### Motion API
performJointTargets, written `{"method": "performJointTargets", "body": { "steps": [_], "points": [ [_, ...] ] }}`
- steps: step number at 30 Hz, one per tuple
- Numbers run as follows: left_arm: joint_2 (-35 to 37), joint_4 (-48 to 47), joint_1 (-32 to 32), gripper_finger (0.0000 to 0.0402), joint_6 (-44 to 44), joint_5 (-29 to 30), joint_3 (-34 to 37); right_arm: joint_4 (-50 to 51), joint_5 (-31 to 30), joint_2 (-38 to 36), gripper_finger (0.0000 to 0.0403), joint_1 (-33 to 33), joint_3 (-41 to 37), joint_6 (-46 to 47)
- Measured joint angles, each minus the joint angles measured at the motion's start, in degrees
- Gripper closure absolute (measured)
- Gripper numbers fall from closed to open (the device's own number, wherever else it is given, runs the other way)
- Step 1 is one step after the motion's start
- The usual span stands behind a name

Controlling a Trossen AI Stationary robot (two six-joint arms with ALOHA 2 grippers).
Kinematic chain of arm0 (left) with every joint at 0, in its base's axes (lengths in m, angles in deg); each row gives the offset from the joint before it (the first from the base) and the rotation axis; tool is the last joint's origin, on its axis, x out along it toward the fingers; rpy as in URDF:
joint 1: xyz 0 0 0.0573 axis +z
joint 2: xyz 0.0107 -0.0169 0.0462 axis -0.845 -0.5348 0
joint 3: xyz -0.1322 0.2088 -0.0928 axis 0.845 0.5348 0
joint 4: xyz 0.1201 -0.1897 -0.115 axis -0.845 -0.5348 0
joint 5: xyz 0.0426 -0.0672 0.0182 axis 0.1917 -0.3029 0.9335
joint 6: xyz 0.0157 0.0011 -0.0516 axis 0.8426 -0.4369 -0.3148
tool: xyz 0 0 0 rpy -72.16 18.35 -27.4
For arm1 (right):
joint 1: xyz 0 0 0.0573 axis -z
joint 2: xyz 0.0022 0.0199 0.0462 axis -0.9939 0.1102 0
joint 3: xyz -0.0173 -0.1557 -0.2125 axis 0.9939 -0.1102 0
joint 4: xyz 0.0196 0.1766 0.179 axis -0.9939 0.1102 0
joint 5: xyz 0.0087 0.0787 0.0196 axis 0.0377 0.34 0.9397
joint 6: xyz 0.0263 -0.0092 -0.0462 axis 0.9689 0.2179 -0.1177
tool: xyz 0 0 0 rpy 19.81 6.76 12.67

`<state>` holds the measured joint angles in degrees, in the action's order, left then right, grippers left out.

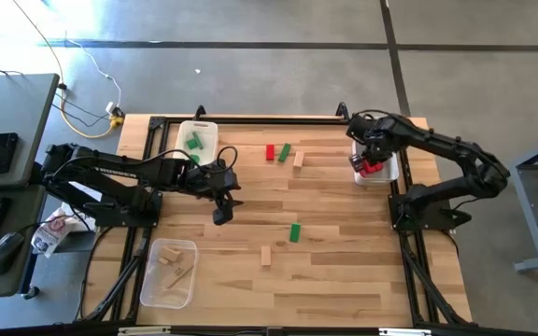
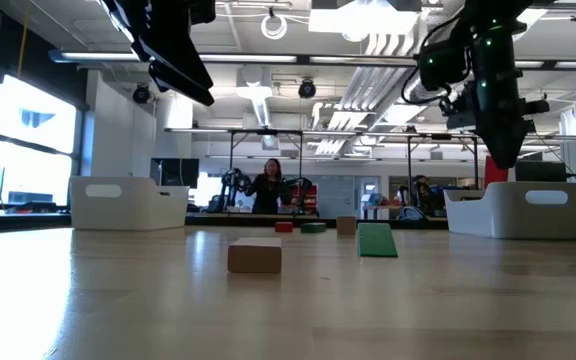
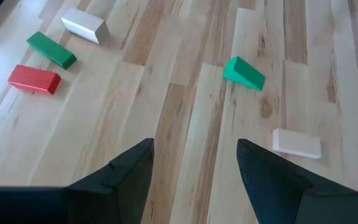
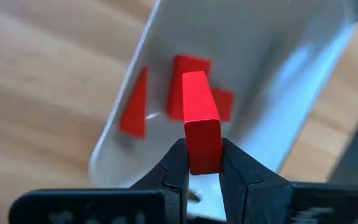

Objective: Sort & place blocks by color
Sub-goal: Put the red block into the gray bin

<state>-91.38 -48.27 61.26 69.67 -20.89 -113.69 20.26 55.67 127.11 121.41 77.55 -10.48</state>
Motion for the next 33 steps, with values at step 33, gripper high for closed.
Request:
{"method": "performJointTargets", "body": {
  "steps": [33],
  "points": [
    [0.0, -0.3, 0.0, 0.0186, 1.5, 0.1, 0.0, -0.8, 3.2, 7.1, 0.0257, 5.6, 0.0, -2.2]
  ]
}}
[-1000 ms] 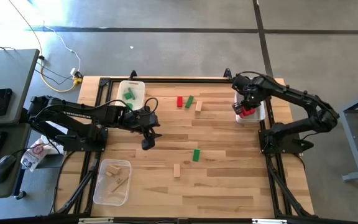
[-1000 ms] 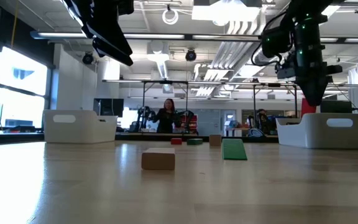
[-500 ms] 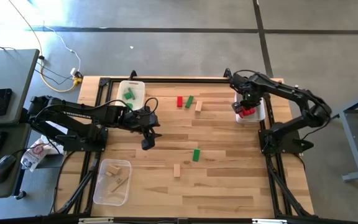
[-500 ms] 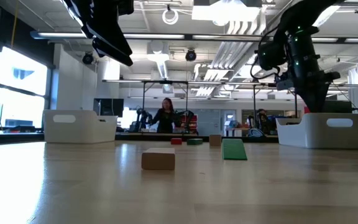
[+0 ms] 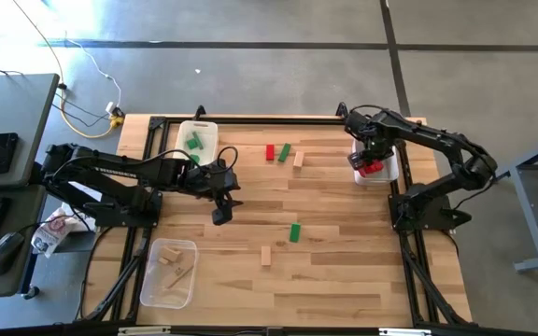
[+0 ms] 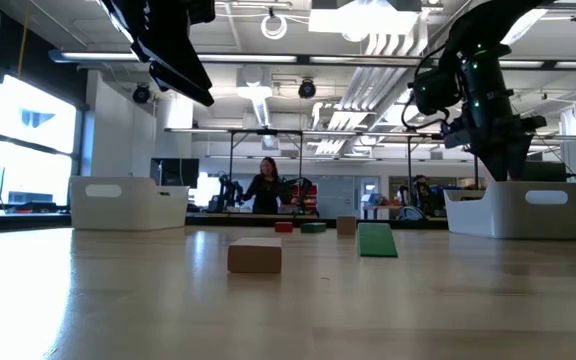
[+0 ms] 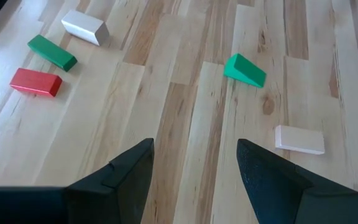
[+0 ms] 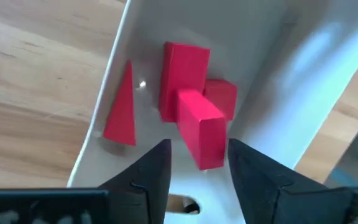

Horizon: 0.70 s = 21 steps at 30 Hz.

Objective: Sort & place blocks by color
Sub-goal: Put the red block into the gray bin, then put the green block into the white bin

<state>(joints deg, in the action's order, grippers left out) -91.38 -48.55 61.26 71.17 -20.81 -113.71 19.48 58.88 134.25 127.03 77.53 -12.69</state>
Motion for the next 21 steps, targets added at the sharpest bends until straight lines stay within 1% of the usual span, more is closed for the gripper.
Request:
{"method": "performJointTargets", "body": {
  "steps": [4, 10, 15, 21],
  "points": [
    [0.0, 0.0, 0.0, 0.0186, 0.0, 0.0, 0.0, 0.1, 1.4, -0.5, 0.0253, -0.4, 0.0, 1.3],
    [0.0, 0.0, 0.0, 0.0186, 0.0, 0.2, 0.0, 0.1, -1.4, -3.9, 0.0264, -3.1, 0.0, 3.9],
    [0.0, 0.1, 0.0, 0.0186, 0.0, 0.2, 0.0, 0.0, -2.3, -7.4, 0.0265, -7.3, 0.0, 7.9],
    [0.0, 0.2, 0.0, 0.0186, -0.4, 0.6, 0.0, -0.4, -2.3, -10.3, 0.0265, -14.3, 0.0, 12.5]
  ]
}}
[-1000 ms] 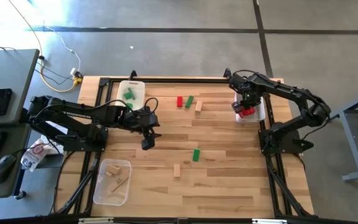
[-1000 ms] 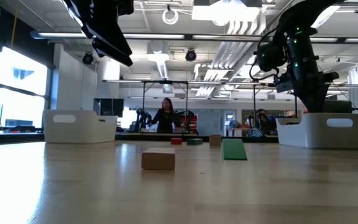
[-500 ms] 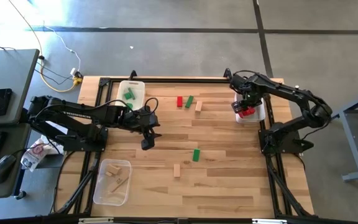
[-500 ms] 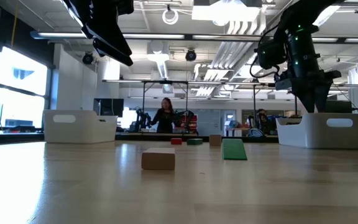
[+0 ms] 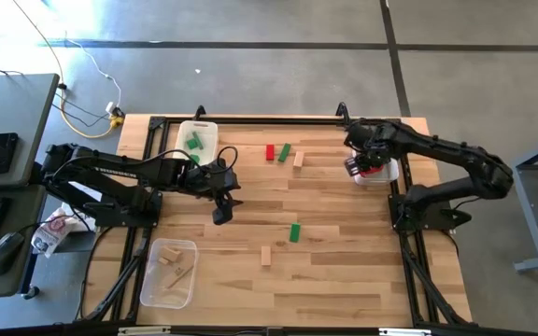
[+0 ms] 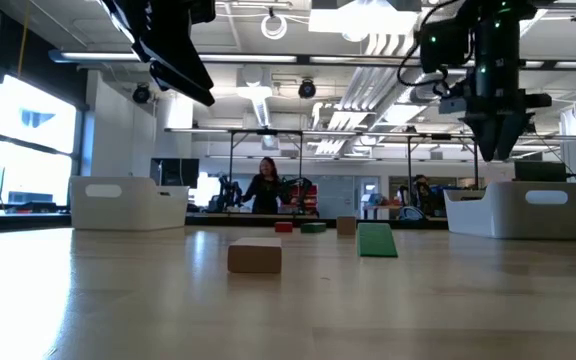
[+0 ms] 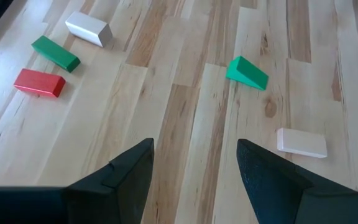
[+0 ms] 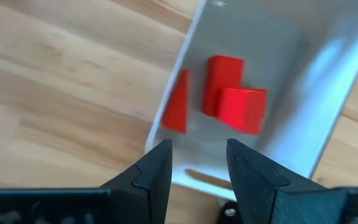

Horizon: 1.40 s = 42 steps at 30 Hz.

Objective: Sort & place blocks by color
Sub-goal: Put the green block into the white bin

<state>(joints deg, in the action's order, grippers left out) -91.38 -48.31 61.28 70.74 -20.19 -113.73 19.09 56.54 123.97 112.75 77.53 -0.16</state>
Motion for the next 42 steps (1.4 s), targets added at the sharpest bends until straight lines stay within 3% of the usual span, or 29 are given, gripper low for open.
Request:
{"method": "performJointTargets", "body": {
  "steps": [10, 18, 35, 42],
  "points": [
    [0.0, 0.0, 0.0, 0.0186, -1.5, 0.0, 0.0, -7.1, 0.3, -0.4, 0.0265, -13.4, 0.0, 4.1],
    [0.0, 0.1, 0.0, 0.0186, -1.6, 0.0, 0.0, -18.0, 4.6, -0.4, 0.0265, -22.4, 0.0, 2.9],
    [0.0, 0.1, 0.0, 0.0186, -1.7, 0.0, 0.0, -42.6, 5.4, -0.2, 0.0264, -31.7, 0.0, -14.2],
    [0.0, 0.1, 0.0, 0.0186, -1.7, 0.0, 0.0, -52.0, 5.3, -0.2, 0.0221, -34.3, 0.0, -25.9]
  ]
}}
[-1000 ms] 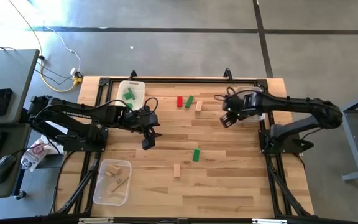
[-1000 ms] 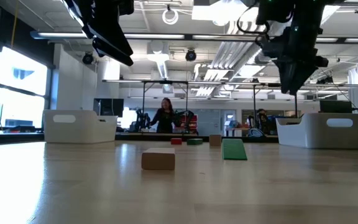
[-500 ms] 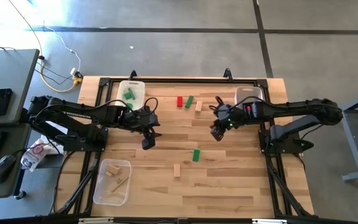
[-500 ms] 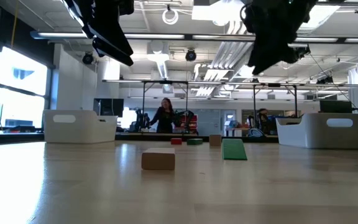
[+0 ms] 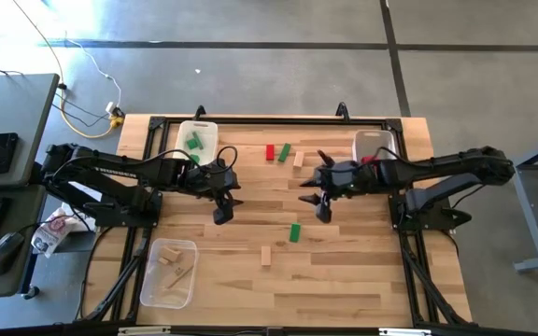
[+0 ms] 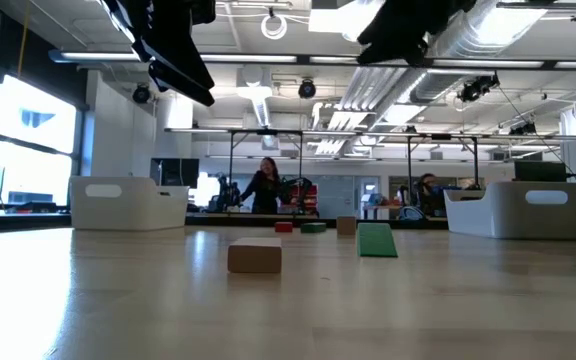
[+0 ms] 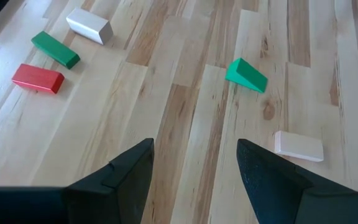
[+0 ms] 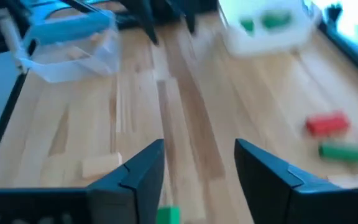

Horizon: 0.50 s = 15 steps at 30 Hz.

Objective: Sort & place blocks by color
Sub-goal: Put the green block into the white bin

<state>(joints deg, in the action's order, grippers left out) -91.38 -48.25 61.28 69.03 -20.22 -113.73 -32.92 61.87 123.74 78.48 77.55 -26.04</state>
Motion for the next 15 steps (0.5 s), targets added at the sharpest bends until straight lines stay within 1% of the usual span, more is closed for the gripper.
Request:
{"method": "performJointTargets", "body": {
  "steps": [4, 7, 9, 12, 15],
  "points": [
    [0.0, 0.0, 0.0, 0.0186, 0.0, 0.0, 0.0, -5.6, 0.0, 0.0, 0.0197, -1.4, 0.0, -11.8],
    [0.0, 0.0, 0.0, 0.0186, 0.0, 0.0, 0.0, -7.6, 0.4, 0.0, 0.0195, -2.5, 0.0, -20.3],
    [0.0, 0.0, 0.0, 0.0186, 0.0, 0.0, 0.0, -7.6, 2.2, 0.0, 0.0197, -3.0, 0.0, -24.8],
    [0.0, 0.0, 0.0, 0.0186, -1.1, 0.0, 0.0, -7.6, 5.0, 0.4, 0.0202, -3.7, 0.0, -29.6],
    [0.0, 0.0, 0.0, 0.0186, -1.3, 0.0, 0.0, -8.2, 5.4, 1.5, 0.0206, -4.2, 0.0, -30.4]
  ]
}}
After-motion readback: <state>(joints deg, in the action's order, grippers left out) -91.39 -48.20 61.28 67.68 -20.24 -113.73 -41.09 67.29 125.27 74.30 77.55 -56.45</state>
